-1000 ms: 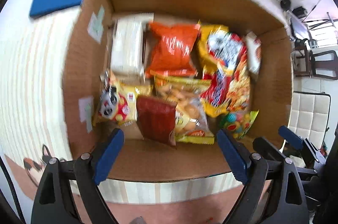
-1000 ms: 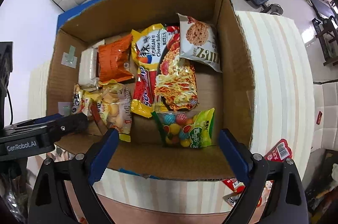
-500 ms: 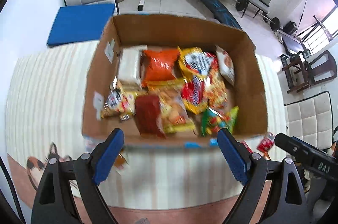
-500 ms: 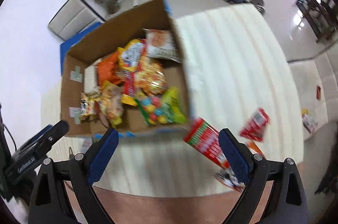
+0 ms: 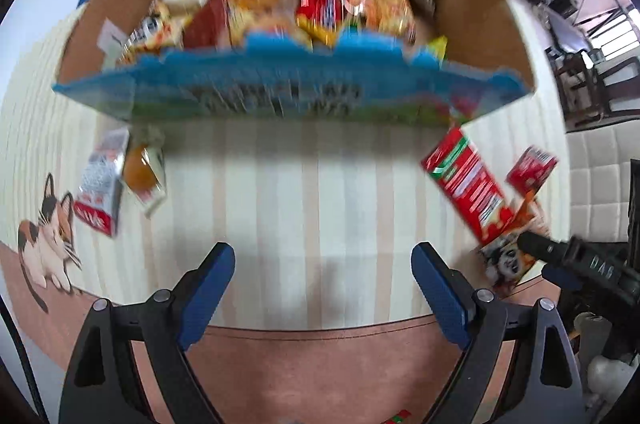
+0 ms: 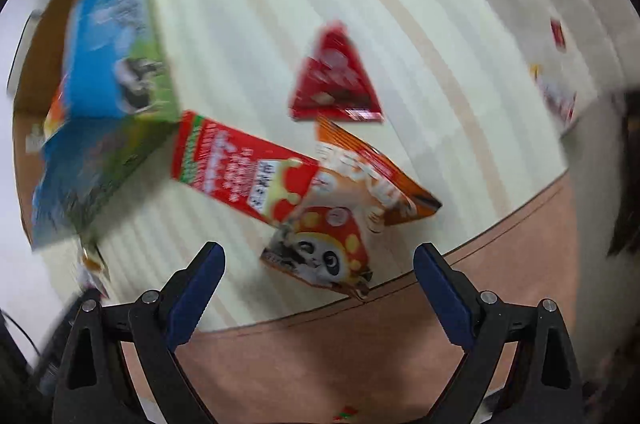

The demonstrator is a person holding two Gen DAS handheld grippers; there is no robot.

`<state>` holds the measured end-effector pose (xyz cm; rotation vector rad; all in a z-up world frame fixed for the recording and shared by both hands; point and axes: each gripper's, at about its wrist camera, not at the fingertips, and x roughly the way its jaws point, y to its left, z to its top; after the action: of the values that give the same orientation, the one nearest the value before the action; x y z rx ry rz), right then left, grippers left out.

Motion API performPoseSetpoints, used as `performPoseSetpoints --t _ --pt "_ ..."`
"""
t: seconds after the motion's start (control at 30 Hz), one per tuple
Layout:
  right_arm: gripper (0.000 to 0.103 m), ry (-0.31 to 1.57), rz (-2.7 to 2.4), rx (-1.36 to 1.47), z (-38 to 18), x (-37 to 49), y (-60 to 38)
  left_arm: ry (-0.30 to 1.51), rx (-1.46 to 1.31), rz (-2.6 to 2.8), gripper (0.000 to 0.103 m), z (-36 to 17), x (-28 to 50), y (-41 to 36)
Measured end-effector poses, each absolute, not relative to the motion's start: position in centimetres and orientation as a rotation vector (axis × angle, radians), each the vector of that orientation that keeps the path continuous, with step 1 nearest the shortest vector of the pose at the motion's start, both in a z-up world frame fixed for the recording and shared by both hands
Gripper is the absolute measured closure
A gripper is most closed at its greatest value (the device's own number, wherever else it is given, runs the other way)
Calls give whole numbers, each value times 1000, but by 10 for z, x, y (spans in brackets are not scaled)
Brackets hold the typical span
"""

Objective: Organize snacks
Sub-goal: 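Grasp the white sachet with the left tool while the right grasps the orange panda bag, then carry the white sachet with the left tool while the right carries the orange bag into the box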

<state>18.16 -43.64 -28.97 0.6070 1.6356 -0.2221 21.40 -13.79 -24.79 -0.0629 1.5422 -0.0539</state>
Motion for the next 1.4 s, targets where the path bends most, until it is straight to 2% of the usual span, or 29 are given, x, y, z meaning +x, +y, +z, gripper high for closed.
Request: performPoseSetpoints --t 0.1,0.17,0.23,0.27,0.37,0.63,0.8,1.07,1.37,1.4 --pt "7 1619 -262 703 -308 175 -446 1564 -60 -30 12 -257 209 -140" --pt "17 1617 -277 707 -311 174 -448 1563 -46 -9 12 -259 206 -139" --pt "46 1626 -290 694 -317 174 -449 1565 -47 4 12 -261 205 -137" --pt "51 1623 -294 706 -321 172 -451 1562 -50 10 12 -260 204 -134" --pt "54 1594 -308 718 -319 163 -454 1548 -45 27 12 -255 201 -124" --pt "56 1541 -154 675 -274 146 -427 1525 -52 61 12 -234 199 -68" --pt "56 1554 46 603 -258 161 -358 1535 -64 123 12 -234 209 -1" --pt "56 1569 270 452 -258 196 -225 1641 -88 214 12 -276 248 91" --pt "56 1573 320 372 -250 217 -173 1753 -60 80 12 -324 270 96" --pt "56 1574 319 371 -249 216 -174 1749 -52 76 15 -326 270 95"
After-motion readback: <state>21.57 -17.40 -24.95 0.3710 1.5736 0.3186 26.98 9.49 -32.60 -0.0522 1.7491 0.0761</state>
